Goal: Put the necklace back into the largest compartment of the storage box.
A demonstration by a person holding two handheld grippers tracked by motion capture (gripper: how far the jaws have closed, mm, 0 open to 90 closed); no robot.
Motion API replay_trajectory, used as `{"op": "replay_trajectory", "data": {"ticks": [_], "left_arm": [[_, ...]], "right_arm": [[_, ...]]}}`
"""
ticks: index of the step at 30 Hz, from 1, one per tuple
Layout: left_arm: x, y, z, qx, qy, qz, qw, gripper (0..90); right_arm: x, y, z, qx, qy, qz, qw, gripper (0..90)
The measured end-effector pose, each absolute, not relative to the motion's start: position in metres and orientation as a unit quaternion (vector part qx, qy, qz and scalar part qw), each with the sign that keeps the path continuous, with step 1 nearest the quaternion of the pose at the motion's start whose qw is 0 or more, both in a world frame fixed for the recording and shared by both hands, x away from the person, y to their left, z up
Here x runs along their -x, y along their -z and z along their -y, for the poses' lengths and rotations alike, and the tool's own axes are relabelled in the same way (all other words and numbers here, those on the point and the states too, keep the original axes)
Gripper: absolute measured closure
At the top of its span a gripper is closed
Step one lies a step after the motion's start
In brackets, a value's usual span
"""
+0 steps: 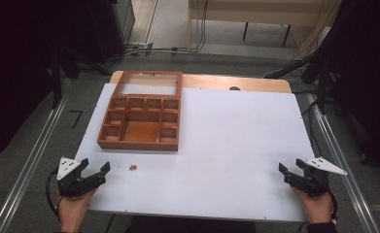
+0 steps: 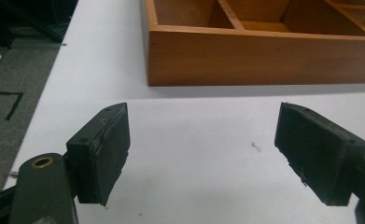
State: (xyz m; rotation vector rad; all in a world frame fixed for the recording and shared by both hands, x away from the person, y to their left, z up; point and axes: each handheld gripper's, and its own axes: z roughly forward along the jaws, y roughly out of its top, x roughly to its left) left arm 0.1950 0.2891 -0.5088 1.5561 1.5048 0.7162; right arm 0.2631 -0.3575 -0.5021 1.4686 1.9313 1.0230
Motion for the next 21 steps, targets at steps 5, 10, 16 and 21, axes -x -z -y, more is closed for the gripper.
{"op": "replay_trajectory", "data": {"ticks": [5,10,16,21], "left_arm": [[-0.194,0.509,-0.281,-0.629,-0.285,-0.589,0.420,20.4],[-0.195,0.510,-0.277,-0.638,-0.284,-0.579,0.420,20.6],[-0.197,0.509,-0.275,-0.641,-0.284,-0.575,0.421,20.9],[-0.200,0.509,-0.273,-0.643,-0.279,-0.577,0.420,22.9]], "right_arm": [[-0.264,0.502,0.362,-0.553,-0.380,-0.700,0.244,26.3],[-0.264,0.503,0.361,-0.550,-0.379,-0.703,0.245,26.3],[-0.264,0.503,0.361,-0.546,-0.378,-0.707,0.243,26.3],[-0.264,0.503,0.360,-0.540,-0.377,-0.712,0.243,26.3]]}}
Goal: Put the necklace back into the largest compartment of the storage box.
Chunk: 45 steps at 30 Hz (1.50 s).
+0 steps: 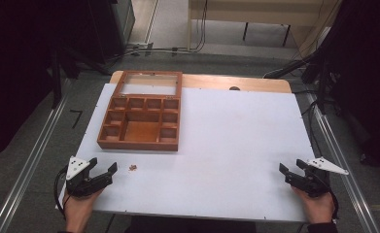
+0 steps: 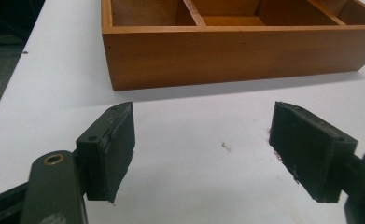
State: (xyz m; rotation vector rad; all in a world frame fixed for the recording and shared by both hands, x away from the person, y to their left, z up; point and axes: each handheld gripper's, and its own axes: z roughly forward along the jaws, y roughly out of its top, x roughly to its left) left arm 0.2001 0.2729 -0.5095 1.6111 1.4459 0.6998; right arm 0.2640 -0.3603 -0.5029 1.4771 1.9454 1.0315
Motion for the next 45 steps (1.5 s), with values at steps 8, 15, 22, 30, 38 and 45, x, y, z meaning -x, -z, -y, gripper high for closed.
{"op": "replay_trajectory", "data": {"ticks": [8,15,22,30,38,45], "left_arm": [[-0.201,0.510,-0.269,-0.648,-0.279,-0.573,0.418,22.8],[-0.203,0.510,-0.266,-0.651,-0.276,-0.570,0.419,22.8],[-0.206,0.511,-0.259,-0.656,-0.274,-0.566,0.417,22.8],[-0.208,0.512,-0.255,-0.660,-0.270,-0.563,0.417,22.9],[-0.210,0.513,-0.252,-0.667,-0.267,-0.559,0.414,24.3],[-0.213,0.514,-0.248,-0.674,-0.259,-0.554,0.414,27.8]], "right_arm": [[-0.264,0.502,0.361,-0.538,-0.380,-0.712,0.242,26.4],[-0.264,0.502,0.360,-0.537,-0.378,-0.713,0.244,26.4],[-0.264,0.503,0.360,-0.537,-0.378,-0.714,0.245,26.4],[-0.264,0.502,0.360,-0.537,-0.378,-0.714,0.245,26.4],[-0.264,0.503,0.360,-0.537,-0.377,-0.714,0.245,26.4],[-0.264,0.502,0.360,-0.537,-0.377,-0.713,0.245,26.5]]}}
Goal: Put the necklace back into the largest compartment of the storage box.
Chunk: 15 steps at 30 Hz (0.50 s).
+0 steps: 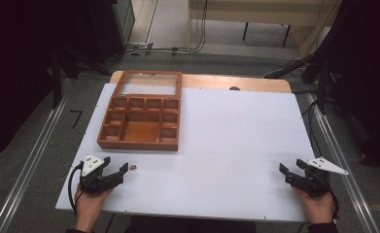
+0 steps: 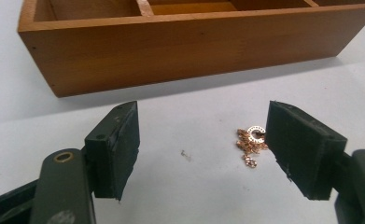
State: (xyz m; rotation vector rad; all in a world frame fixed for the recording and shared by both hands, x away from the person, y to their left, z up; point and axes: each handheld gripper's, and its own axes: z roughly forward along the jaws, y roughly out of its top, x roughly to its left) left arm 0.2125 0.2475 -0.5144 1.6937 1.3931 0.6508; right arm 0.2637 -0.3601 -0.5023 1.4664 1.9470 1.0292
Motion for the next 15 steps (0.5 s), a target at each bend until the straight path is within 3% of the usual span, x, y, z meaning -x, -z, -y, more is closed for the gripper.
{"op": "replay_trajectory", "data": {"ticks": [9,14,15], "left_arm": [[-0.2164,0.5160,-0.2412,-0.686,-0.247,-0.548,0.411,32.0],[-0.2180,0.5160,-0.2387,-0.693,-0.236,-0.542,0.412,38.7],[-0.2181,0.5157,-0.2380,-0.696,-0.233,-0.540,0.412,43.9]], "right_arm": [[-0.2638,0.5022,0.3605,-0.537,-0.378,-0.713,0.245,26.7],[-0.2638,0.5021,0.3606,-0.537,-0.377,-0.713,0.245,26.7],[-0.2637,0.5021,0.3606,-0.537,-0.377,-0.713,0.245,26.8]]}}
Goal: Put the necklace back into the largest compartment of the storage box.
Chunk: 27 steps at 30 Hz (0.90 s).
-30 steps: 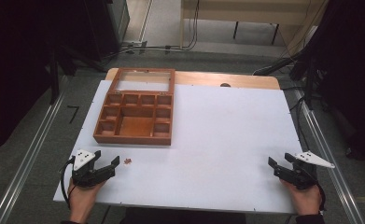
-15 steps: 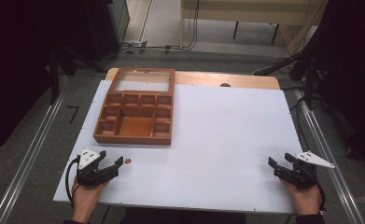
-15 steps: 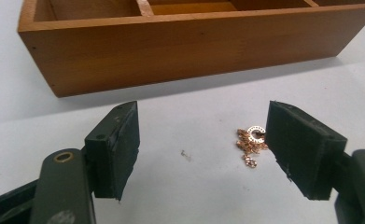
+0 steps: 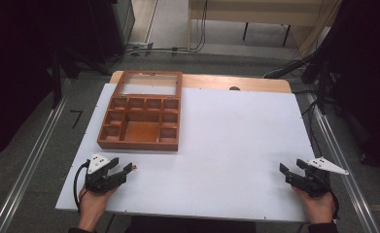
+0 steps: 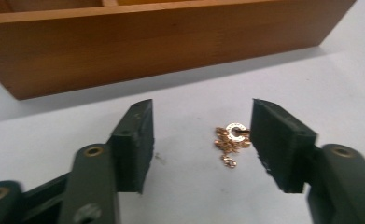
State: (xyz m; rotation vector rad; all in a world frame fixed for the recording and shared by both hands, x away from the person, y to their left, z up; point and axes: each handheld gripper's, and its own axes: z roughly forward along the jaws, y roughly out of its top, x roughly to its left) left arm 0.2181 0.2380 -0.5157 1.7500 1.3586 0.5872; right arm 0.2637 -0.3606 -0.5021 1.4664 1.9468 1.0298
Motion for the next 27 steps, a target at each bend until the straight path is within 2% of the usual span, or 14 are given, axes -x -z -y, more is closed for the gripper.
{"op": "replay_trajectory", "data": {"ticks": [3,14,18,27], "left_arm": [[-0.220,0.516,-0.235,-0.704,-0.224,-0.535,0.410,49.9],[-0.224,0.519,-0.230,-0.717,-0.214,-0.534,0.395,63.1],[-0.225,0.520,-0.228,-0.722,-0.210,-0.532,0.390,65.1],[-0.226,0.520,-0.225,-0.726,-0.212,-0.529,0.385,75.9]], "right_arm": [[-0.264,0.502,0.361,-0.538,-0.377,-0.713,0.244,26.9],[-0.264,0.502,0.361,-0.539,-0.377,-0.713,0.244,27.3],[-0.264,0.502,0.361,-0.539,-0.377,-0.713,0.243,27.5],[-0.264,0.502,0.361,-0.539,-0.376,-0.713,0.242,27.8]]}}
